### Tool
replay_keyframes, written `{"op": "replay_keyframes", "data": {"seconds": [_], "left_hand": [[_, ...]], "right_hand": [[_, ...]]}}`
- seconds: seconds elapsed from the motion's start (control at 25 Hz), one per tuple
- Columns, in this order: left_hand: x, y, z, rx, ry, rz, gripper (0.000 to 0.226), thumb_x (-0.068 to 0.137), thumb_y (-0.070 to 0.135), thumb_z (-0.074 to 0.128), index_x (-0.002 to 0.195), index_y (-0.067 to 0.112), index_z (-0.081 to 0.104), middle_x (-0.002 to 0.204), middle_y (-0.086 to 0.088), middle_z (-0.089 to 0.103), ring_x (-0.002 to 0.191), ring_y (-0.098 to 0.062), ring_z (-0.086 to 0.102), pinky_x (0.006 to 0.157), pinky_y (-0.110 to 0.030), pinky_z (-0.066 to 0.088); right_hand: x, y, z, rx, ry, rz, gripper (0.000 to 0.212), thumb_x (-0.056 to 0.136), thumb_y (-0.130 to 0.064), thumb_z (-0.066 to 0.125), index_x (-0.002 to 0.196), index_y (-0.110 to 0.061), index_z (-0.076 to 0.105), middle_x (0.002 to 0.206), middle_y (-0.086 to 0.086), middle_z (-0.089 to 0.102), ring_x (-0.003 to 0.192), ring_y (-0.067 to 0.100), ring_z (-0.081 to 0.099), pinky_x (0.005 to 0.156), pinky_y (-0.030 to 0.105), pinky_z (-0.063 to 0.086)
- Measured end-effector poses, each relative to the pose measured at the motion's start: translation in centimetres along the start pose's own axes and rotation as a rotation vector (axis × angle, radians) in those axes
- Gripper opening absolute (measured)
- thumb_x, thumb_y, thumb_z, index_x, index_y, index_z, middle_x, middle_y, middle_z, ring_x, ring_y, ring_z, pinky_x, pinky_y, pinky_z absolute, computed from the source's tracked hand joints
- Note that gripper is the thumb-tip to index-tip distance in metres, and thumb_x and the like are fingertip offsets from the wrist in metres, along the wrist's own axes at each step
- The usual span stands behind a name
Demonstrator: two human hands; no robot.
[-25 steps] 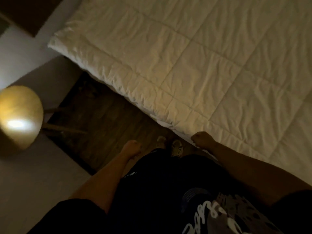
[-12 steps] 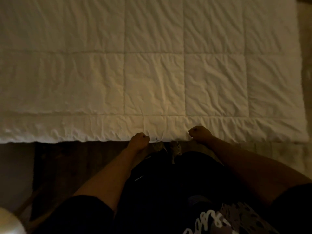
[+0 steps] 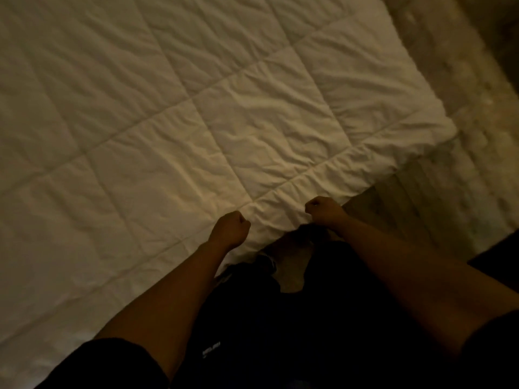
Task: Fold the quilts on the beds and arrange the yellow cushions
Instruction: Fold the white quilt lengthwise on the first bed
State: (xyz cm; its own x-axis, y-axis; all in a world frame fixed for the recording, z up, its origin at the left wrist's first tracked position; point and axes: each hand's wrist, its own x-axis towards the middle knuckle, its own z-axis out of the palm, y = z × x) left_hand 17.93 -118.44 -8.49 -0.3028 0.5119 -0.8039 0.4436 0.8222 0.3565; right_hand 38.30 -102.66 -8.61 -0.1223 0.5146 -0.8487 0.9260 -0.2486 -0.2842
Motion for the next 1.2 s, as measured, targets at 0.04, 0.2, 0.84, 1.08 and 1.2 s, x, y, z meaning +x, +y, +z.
{"op": "replay_keyframes", "data": {"seconds": [0.04, 0.2, 0.84, 1.08, 1.2], "left_hand": [[1.3, 1.7, 0.1, 0.028, -0.002, 0.026, 0.030, 0.098, 0.028, 0.048, 0.107, 0.001, 0.061, 0.115, -0.016, 0.063, 0.105, -0.030, 0.058, 0.076, -0.026, 0.035], [5.7, 9.5, 1.2, 0.103, 0.041, 0.105, 0.028, 0.096, 0.030, 0.050, 0.103, 0.004, 0.060, 0.112, -0.013, 0.060, 0.100, -0.027, 0.057, 0.078, -0.029, 0.040], [21.4, 45.7, 13.0, 0.632, 0.365, 0.801, 0.048, 0.088, 0.045, 0.051, 0.121, 0.011, 0.060, 0.121, -0.012, 0.058, 0.111, -0.032, 0.055, 0.092, -0.043, 0.046], [23.9, 52.6, 21.3, 0.765, 0.261, 0.979, 0.085, 0.082, 0.069, 0.044, 0.145, 0.012, 0.043, 0.154, -0.018, 0.036, 0.144, -0.034, 0.030, 0.117, -0.058, 0.020], [25.1, 53.4, 23.9, 0.847, 0.256, 0.909, 0.100, 0.075, 0.077, 0.045, 0.152, 0.014, 0.031, 0.160, -0.022, 0.020, 0.150, -0.035, 0.013, 0.115, -0.065, 0.008]], "right_hand": [[1.0, 0.6, -1.1, 0.044, 0.019, 0.018, 0.031, 0.091, -0.033, 0.059, 0.114, -0.013, 0.065, 0.124, 0.009, 0.060, 0.110, 0.028, 0.059, 0.092, 0.036, 0.049], [5.2, 2.4, -6.3, 0.232, 0.094, 0.030, 0.025, 0.090, -0.034, 0.061, 0.105, -0.016, 0.067, 0.118, 0.007, 0.062, 0.107, 0.028, 0.059, 0.092, 0.039, 0.051], [21.5, 16.9, -30.8, 1.041, 0.562, 0.401, 0.054, 0.083, -0.053, 0.056, 0.116, -0.010, 0.059, 0.106, 0.008, 0.062, 0.097, 0.027, 0.060, 0.086, 0.041, 0.050], [28.0, 21.2, -36.5, 1.364, 0.530, 0.418, 0.058, 0.075, -0.059, 0.057, 0.116, -0.017, 0.063, 0.112, 0.010, 0.066, 0.097, 0.031, 0.064, 0.089, 0.050, 0.055], [30.9, 22.5, -37.9, 1.509, 0.499, 0.444, 0.055, 0.083, -0.051, 0.061, 0.125, -0.015, 0.060, 0.113, 0.009, 0.065, 0.099, 0.028, 0.064, 0.090, 0.046, 0.055]]}}
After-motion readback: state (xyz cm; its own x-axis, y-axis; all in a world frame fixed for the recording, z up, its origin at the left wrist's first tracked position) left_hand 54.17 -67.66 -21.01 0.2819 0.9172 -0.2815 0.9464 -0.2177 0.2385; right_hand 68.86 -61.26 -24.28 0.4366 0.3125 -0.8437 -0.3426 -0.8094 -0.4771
